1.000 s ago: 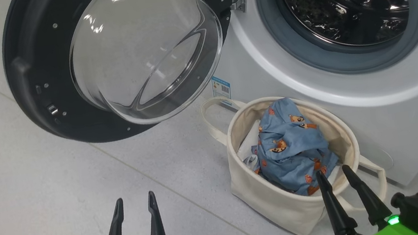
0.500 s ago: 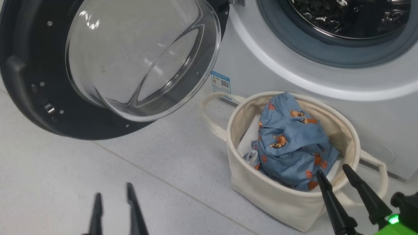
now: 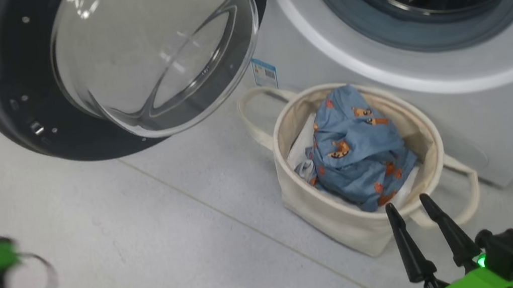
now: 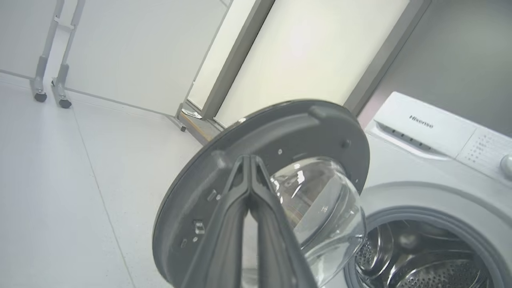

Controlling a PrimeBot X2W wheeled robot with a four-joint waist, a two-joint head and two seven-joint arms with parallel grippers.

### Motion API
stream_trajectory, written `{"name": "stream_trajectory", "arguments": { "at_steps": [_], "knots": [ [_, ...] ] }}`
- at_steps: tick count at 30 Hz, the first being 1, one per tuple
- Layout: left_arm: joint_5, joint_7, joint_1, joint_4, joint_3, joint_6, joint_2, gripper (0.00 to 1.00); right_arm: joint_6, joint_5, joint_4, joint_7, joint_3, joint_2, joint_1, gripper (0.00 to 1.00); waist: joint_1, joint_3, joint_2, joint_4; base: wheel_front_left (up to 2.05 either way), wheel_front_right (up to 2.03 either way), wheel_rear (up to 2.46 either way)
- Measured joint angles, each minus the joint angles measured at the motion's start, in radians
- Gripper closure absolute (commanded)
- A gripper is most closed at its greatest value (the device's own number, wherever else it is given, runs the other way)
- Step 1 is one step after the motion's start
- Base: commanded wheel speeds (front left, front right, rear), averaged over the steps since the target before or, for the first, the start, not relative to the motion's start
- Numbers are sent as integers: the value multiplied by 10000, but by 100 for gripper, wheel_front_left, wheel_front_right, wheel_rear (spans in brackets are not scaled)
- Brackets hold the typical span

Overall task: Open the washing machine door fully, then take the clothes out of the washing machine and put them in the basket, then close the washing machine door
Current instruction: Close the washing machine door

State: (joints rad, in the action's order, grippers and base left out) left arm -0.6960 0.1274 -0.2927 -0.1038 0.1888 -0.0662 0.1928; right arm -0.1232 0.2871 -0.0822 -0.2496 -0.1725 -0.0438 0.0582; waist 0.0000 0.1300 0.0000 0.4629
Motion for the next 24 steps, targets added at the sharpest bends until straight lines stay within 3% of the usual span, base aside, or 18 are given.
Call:
{"name": "stream_trajectory", "arguments": {
  "at_steps": [4, 9, 17, 24],
  "knots": [
    [-2579, -1701, -1480, -86, 1085, -226, 656, 100, 0, -286, 42, 0, 4, -109, -323, 0, 0, 583, 0, -105, 0, 0, 0],
    [-3737, -2798, -2985, -1208, 1965, -251, 1971, 100, 0, -399, 146, 0, 65, -625, -781, 0, 0, 1404, 0, -312, 0, 0, 0],
    [-5099, -3774, -5515, -3436, 2711, 150, 2918, 100, 0, -479, 334, 0, 247, -1181, -1053, 0, 0, 2297, 0, -855, 0, 0, 0],
    [-5265, -4782, -6466, -4372, 2364, 238, 3421, 100, 0, -497, 579, 0, 395, -1469, -1053, 0, 0, 2837, 0, -1103, 0, 0, 0]
  ]
}}
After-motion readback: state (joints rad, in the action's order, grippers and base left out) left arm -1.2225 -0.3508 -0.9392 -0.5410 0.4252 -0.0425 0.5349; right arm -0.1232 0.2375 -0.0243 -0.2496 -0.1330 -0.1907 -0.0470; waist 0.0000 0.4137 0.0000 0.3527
